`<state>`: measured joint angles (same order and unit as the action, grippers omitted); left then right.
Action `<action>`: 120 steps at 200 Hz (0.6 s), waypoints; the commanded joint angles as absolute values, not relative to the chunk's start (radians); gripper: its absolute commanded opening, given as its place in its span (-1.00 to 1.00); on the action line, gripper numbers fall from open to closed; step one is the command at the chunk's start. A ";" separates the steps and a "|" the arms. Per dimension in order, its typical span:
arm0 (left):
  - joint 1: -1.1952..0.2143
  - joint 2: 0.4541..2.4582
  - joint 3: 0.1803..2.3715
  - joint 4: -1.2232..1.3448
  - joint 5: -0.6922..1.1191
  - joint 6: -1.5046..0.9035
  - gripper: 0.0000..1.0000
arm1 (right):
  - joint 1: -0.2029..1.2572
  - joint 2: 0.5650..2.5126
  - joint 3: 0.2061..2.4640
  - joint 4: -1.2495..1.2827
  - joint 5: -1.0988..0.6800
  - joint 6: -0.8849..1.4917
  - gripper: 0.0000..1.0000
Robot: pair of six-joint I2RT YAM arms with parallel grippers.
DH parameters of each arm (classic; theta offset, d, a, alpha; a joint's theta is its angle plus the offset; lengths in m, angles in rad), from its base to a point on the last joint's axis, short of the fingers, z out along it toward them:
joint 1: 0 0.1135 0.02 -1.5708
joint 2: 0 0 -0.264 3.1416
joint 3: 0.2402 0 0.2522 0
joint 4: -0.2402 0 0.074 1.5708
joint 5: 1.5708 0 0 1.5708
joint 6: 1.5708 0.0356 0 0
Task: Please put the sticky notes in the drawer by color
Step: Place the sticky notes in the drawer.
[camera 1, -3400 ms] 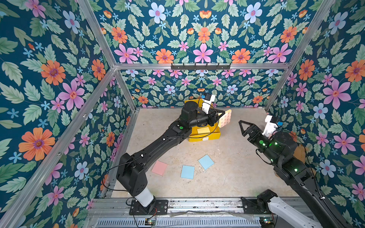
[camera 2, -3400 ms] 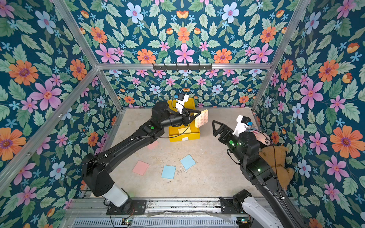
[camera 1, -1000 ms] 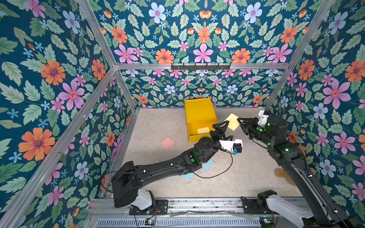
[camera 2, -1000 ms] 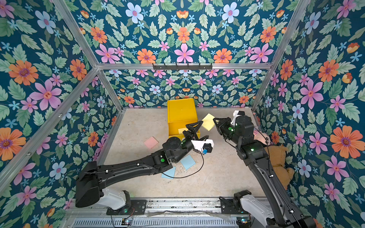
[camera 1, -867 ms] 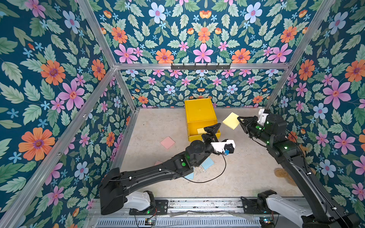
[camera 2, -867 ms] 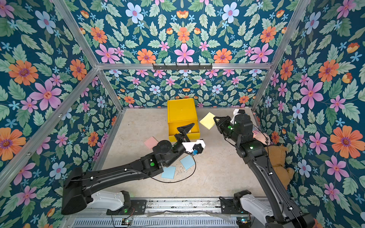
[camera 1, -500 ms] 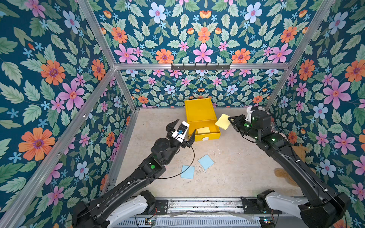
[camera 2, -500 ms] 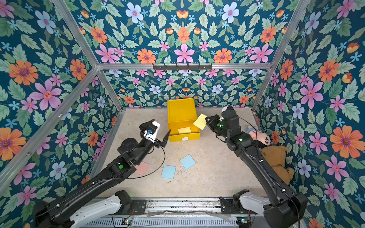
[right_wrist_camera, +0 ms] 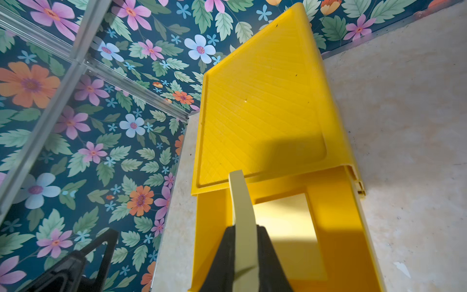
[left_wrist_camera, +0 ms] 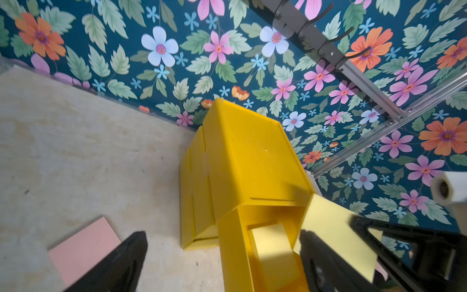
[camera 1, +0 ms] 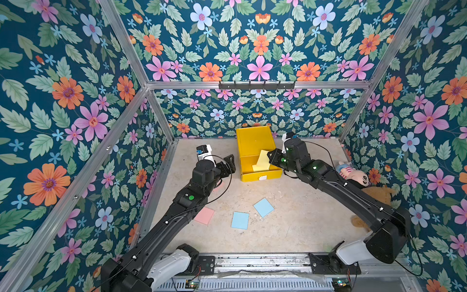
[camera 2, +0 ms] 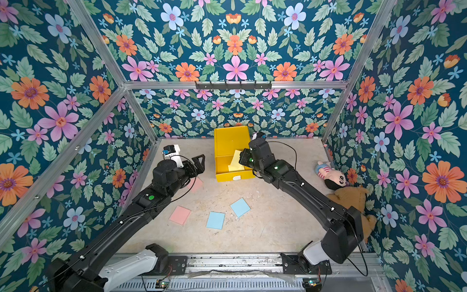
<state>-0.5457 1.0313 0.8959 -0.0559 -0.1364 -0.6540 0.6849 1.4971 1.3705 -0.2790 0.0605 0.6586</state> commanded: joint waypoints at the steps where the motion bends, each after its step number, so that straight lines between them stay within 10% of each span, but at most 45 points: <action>1: -0.542 1.041 0.896 -0.071 -0.109 -0.743 0.99 | 0.689 1.524 1.378 -0.219 0.084 0.606 -1.00; 92: -0.540 1.100 0.902 -0.054 -0.067 -0.731 0.99 | 0.692 1.574 1.395 -0.206 0.025 0.575 -0.91; 120: -0.538 1.112 0.904 -0.046 -0.056 -0.730 0.99 | 0.693 1.525 1.368 -0.184 0.024 0.582 -0.24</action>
<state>-0.5404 1.1049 0.8963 -0.0750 -0.0765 -0.7300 0.6914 1.5600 1.3785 -0.2085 0.0254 0.5858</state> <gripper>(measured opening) 0.996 0.222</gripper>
